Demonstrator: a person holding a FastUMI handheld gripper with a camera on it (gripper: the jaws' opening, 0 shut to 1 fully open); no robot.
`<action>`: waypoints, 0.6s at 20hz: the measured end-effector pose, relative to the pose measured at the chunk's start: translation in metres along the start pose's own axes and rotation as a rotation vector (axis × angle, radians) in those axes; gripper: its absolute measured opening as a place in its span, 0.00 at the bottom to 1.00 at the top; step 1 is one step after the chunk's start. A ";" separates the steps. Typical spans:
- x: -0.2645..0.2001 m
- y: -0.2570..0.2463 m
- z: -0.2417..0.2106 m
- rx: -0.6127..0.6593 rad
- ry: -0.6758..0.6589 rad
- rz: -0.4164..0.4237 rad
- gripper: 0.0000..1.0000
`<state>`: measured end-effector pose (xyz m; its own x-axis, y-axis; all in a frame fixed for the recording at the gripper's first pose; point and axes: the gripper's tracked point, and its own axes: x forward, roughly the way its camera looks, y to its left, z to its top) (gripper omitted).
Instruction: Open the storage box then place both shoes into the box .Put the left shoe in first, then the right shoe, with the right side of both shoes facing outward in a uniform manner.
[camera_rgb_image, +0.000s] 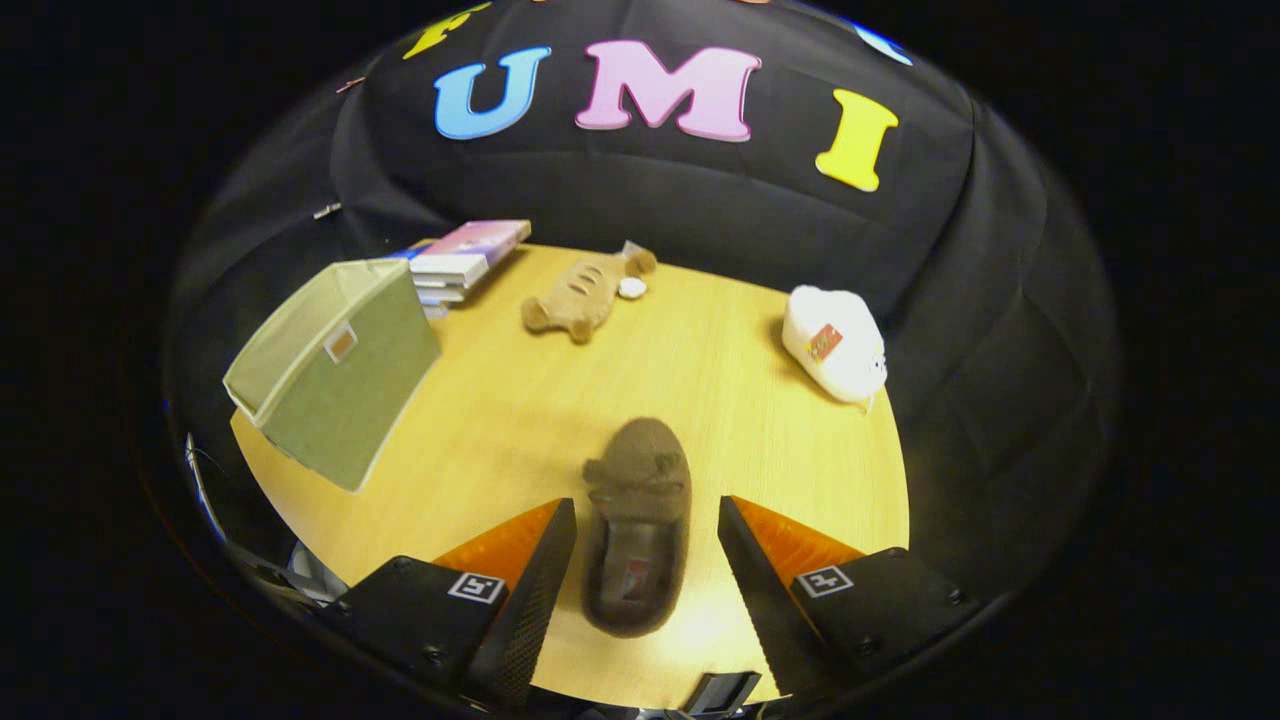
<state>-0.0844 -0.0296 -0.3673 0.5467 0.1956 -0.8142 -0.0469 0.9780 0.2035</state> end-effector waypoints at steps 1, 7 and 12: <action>0.010 -0.006 -0.011 -0.006 0.027 -0.003 0.89; 0.078 -0.019 -0.043 -0.036 0.103 -0.010 0.78; 0.107 -0.020 -0.033 -0.051 0.073 -0.051 0.41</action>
<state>-0.0529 -0.0256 -0.4767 0.4872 0.1487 -0.8605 -0.0639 0.9888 0.1346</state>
